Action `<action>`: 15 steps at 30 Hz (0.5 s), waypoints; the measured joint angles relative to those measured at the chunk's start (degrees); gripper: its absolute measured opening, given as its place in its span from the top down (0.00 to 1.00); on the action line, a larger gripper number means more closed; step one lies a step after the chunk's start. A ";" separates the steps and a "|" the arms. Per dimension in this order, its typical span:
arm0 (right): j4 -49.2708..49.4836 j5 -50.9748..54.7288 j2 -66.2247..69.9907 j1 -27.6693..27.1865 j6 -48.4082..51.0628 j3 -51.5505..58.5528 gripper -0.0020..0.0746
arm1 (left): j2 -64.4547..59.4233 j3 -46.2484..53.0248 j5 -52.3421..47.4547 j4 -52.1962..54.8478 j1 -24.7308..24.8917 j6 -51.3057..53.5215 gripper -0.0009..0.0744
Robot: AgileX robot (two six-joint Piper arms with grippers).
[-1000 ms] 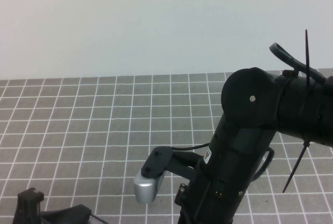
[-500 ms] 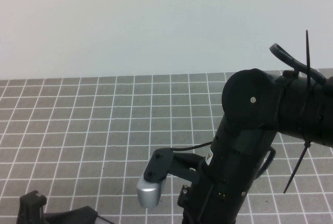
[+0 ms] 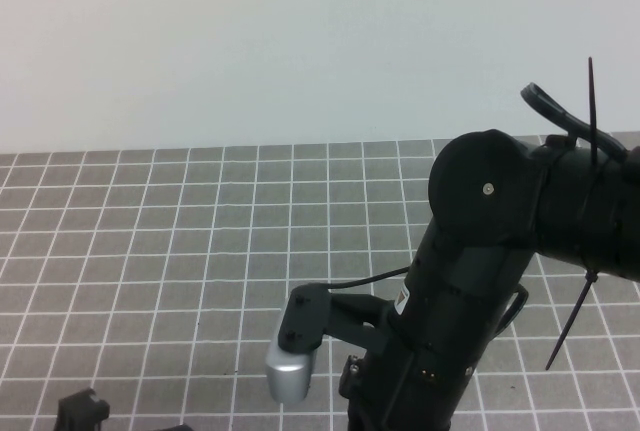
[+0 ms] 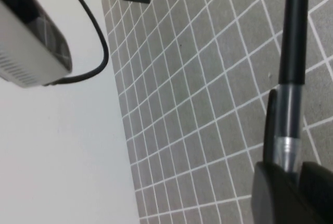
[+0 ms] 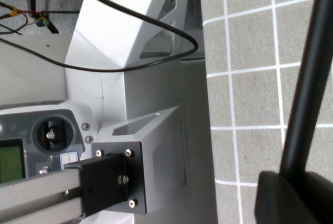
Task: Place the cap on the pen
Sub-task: 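Pick up the pen and its cap, cap the pen, and set it down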
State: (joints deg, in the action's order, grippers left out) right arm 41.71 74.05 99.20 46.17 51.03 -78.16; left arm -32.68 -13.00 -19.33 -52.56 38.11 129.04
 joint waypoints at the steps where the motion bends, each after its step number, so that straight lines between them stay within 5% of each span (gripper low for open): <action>1: 0.27 -0.52 0.00 0.00 0.00 0.00 0.98 | 0.00 0.00 0.01 0.00 0.39 0.00 0.99; 15: 3.24 -0.46 3.37 0.00 0.07 0.00 0.98 | -0.10 0.00 5.75 -2.90 1.80 -3.31 0.93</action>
State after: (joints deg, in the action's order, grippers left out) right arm 44.95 73.59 102.57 46.17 51.10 -78.16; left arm -32.78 -13.00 -13.58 -55.46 39.91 125.74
